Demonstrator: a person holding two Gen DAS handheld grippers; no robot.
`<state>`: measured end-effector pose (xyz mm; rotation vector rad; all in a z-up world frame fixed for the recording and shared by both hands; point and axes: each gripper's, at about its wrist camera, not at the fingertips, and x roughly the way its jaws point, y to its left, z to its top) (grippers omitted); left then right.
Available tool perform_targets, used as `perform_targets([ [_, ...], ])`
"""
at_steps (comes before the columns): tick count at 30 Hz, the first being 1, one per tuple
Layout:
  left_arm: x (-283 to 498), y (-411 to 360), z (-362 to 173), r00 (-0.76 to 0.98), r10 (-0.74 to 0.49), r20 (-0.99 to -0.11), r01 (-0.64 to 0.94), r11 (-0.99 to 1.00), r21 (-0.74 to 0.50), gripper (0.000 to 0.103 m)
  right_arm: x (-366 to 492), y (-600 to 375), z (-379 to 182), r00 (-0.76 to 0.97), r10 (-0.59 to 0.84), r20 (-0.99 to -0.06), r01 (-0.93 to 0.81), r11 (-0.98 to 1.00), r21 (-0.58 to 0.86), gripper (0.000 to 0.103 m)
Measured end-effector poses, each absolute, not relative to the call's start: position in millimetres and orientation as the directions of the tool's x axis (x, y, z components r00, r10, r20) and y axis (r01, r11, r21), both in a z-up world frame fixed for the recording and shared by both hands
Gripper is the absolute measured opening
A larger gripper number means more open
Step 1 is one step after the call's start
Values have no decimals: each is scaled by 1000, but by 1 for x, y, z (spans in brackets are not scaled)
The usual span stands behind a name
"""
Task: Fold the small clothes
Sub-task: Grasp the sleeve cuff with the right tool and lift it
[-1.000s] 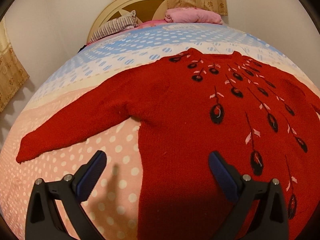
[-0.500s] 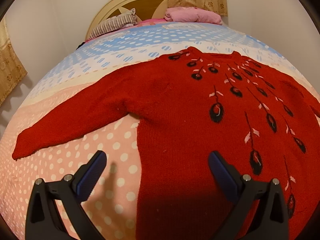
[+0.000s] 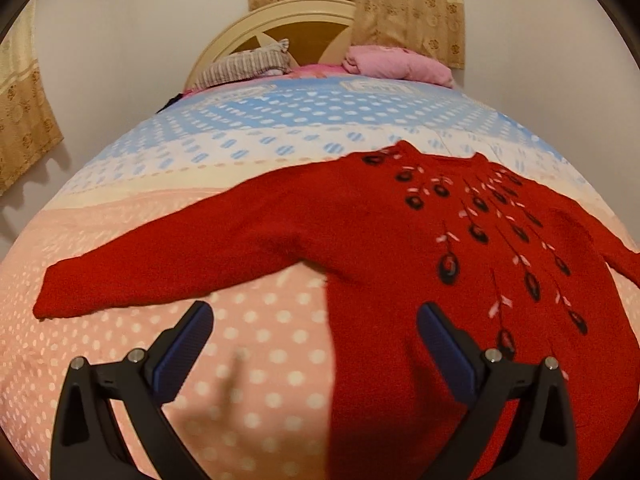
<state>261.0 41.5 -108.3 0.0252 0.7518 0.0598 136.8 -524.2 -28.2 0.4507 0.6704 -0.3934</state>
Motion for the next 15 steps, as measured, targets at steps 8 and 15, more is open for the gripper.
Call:
perform_targets([
  [8, 260, 56, -120, 714, 65, -697, -59, 998, 33, 103, 175, -456, 41, 787, -172, -592, 360, 908, 214, 8],
  [15, 258, 71, -127, 714, 76, -696, -88, 996, 19, 103, 209, -382, 98, 844, -106, -525, 224, 960, 167, 8],
])
